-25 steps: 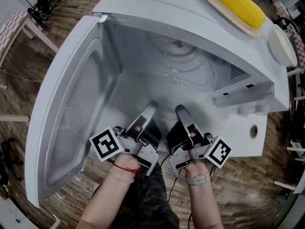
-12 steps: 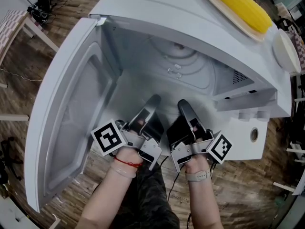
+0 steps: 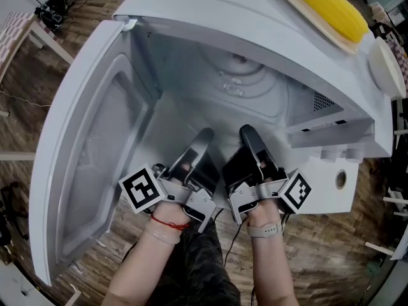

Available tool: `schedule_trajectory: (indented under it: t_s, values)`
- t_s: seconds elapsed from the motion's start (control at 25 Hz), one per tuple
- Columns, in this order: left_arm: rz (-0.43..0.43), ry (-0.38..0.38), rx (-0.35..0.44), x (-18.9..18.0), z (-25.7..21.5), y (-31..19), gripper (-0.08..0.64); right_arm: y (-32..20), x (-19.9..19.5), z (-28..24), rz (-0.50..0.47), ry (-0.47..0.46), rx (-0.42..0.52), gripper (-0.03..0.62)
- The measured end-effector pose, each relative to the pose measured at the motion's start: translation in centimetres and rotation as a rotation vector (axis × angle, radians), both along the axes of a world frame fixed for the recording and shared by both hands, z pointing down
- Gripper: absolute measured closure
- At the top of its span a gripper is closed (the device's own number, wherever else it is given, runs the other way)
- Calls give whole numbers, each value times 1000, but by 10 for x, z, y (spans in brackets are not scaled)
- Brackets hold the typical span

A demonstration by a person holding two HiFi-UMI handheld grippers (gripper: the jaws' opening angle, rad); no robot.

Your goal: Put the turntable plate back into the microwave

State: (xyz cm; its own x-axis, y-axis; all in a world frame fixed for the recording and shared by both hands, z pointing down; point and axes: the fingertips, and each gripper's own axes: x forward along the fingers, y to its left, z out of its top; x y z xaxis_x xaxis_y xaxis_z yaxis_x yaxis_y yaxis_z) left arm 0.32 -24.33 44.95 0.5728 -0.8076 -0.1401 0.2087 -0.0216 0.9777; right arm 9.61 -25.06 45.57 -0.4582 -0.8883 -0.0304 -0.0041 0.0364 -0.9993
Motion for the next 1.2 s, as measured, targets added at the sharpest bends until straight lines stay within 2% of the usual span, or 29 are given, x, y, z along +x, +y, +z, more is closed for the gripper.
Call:
schedule_trajectory:
  t_s: [0.4,0.52,0.64,0.72,0.8,0.92,1.04,1.12,1.2]
  values:
    - [10,-18,-19,5,4,5,517,-11,-1,-1,38,23,15,543]
    - [14,-45,-18,5,3,4,517,-5,-2,-3,14,77,24,540]
    - [-4,-49,-29,1,4,-1,518,5,-8,-6,-56,154,19,526]
    - [-11,-44,-37,0,4,-6,520,12,-13,-8,-126,245,24,522]
    - [-13,-39,-41,0,4,-11,520,18,-19,-11,-226,380,48,520]
    - [-9,-40,-39,1,3,-17,520,25,-30,-9,-391,674,112,520]
    - [13,-65,-20,6,2,-17,520,23,-31,-2,-471,972,158,538]
    - [41,-98,0,9,2,-17,520,19,-32,-1,-487,1074,176,554]
    - [90,-138,26,14,1,-15,520,15,-36,-1,-499,1109,185,560]
